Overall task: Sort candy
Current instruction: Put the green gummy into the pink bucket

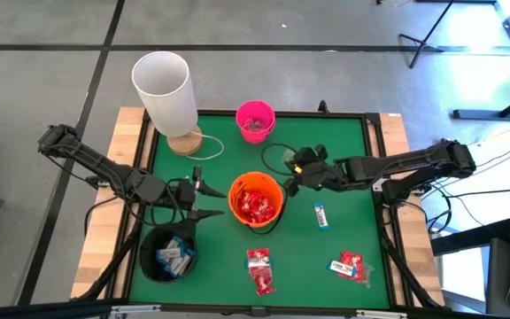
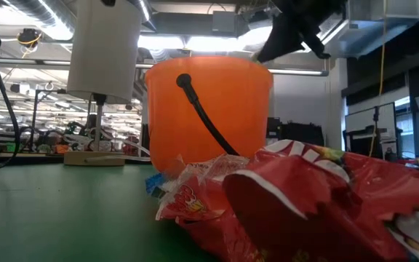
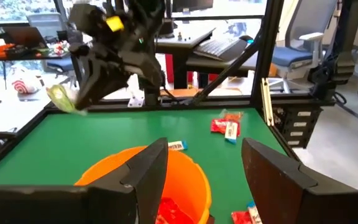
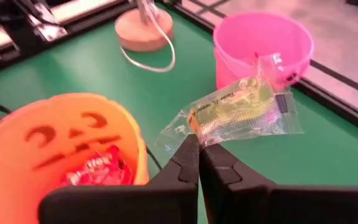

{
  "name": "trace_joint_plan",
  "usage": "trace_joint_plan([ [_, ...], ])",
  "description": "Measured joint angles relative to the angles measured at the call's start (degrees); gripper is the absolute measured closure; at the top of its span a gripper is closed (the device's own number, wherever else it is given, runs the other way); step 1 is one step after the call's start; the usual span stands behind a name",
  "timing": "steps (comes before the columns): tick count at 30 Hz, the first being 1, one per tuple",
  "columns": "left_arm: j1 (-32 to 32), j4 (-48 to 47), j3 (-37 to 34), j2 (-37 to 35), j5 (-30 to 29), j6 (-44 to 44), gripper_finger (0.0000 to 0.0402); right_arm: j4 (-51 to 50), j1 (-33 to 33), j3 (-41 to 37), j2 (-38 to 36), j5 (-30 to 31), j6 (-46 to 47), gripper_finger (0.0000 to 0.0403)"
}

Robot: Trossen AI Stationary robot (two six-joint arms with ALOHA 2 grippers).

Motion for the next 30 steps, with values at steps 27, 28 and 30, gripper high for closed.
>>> trace_joint_plan([
  [27, -0.13, -2.59, -0.02, 0.01, -0.22, -1.61, 0.0205, 23.29, -35.63, 6.65, 14.16, -33.79, -10.16, 0.0402],
  [28, -0.13, -2.59, -0.02, 0.01, -0.25, -1.63, 0.0205, 22.62, -36.10, 8.27, 15.71, -35.01, -10.13, 0.0402],
  [30, -0.13, -2.61, -0.02, 0.01, -0.25, -1.66, 0.0205, 20.52, -36.41, 11.93, 18.90, -36.45, -10.44, 0.0402],
])
